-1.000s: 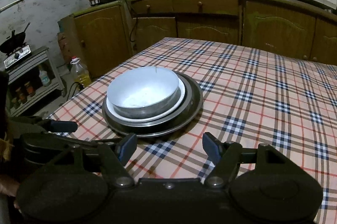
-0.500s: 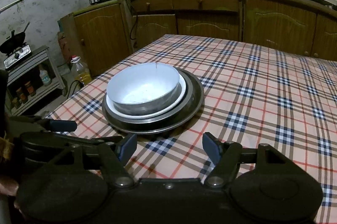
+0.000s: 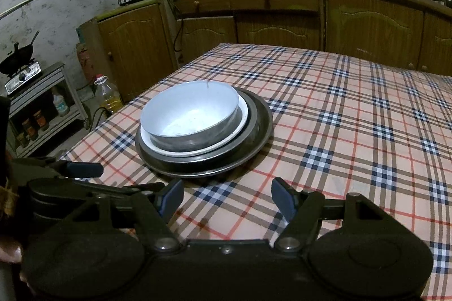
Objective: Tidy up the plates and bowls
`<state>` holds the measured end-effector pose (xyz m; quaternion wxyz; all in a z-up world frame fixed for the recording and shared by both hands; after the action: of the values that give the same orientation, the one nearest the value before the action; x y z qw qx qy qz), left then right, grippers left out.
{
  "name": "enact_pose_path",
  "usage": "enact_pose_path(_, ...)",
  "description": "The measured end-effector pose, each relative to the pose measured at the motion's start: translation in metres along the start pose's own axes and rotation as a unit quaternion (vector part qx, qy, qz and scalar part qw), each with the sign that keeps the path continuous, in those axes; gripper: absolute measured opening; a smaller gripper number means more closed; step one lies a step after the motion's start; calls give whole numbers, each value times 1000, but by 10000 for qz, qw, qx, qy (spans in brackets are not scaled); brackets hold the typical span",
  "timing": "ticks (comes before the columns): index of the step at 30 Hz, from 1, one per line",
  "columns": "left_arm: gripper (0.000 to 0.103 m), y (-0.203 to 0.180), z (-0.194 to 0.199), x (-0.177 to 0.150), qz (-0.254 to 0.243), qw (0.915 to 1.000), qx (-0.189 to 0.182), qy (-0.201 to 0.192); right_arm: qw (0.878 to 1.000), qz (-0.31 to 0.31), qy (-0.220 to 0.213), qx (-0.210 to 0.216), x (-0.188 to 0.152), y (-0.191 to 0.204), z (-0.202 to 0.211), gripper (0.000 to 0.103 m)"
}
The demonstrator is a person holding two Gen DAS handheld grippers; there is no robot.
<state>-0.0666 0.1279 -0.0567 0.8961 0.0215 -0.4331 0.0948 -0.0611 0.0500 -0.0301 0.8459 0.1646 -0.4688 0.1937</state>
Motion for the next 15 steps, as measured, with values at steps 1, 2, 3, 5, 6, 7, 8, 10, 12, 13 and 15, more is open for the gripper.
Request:
enact_pose_path(1, 103, 0, 0, 0, 3, 10000, -2, 5, 10000, 1, 0, 1, 0, 0, 0, 82)
enact_pose_path(2, 103, 0, 0, 0, 3, 10000, 1, 13, 10000, -1, 1, 1, 1, 0, 0, 82)
enact_pose_path(3, 103, 0, -1, 0, 5, 10000, 4, 20, 10000, -10, 6, 2, 0, 0, -1, 82)
enact_pose_path(5, 103, 1, -1, 0, -5, 10000, 12, 16, 10000, -23, 13, 5, -2, 0, -1, 82)
enact_pose_path(6, 103, 1, -1, 0, -9, 10000, 20, 12, 10000, -27, 17, 7, -3, 0, -2, 82)
enact_pose_path(7, 103, 1, -1, 0, -11, 10000, 26, 7, 10000, -30, 15, 7, -3, 0, -2, 82)
enact_pose_path(8, 103, 1, -1, 0, -11, 10000, 31, 6, 10000, -32, 17, 8, -3, 0, -2, 82)
enact_pose_path(10, 103, 0, -1, 0, -13, 10000, 38, 11, 10000, -35, 22, 10, -4, 0, -2, 82)
enact_pose_path(12, 103, 1, -1, -1, -5, 10000, 49, 24, 10000, -37, 26, 10, -3, 0, -2, 82)
enact_pose_path(13, 103, 0, -1, -1, 3, 10000, 52, 32, 10000, -36, 30, 10, -5, 0, -2, 82)
enact_pose_path(15, 103, 1, -1, -1, 11, 10000, 48, 28, 10000, -43, 34, 13, -5, 0, -3, 82)
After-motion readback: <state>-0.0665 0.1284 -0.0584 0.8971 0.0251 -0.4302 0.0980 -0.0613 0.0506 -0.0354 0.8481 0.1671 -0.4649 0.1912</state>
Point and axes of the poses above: each gripper's, at about its wrist camera, not at the fingertips, and z roughly against the way its jaws point, y to its left, x to its top, the point moved 3 cm from there along -z, roughly the way its jaws point, and after that the axes turned 6 degrees about -y, right-handed, at the moved point
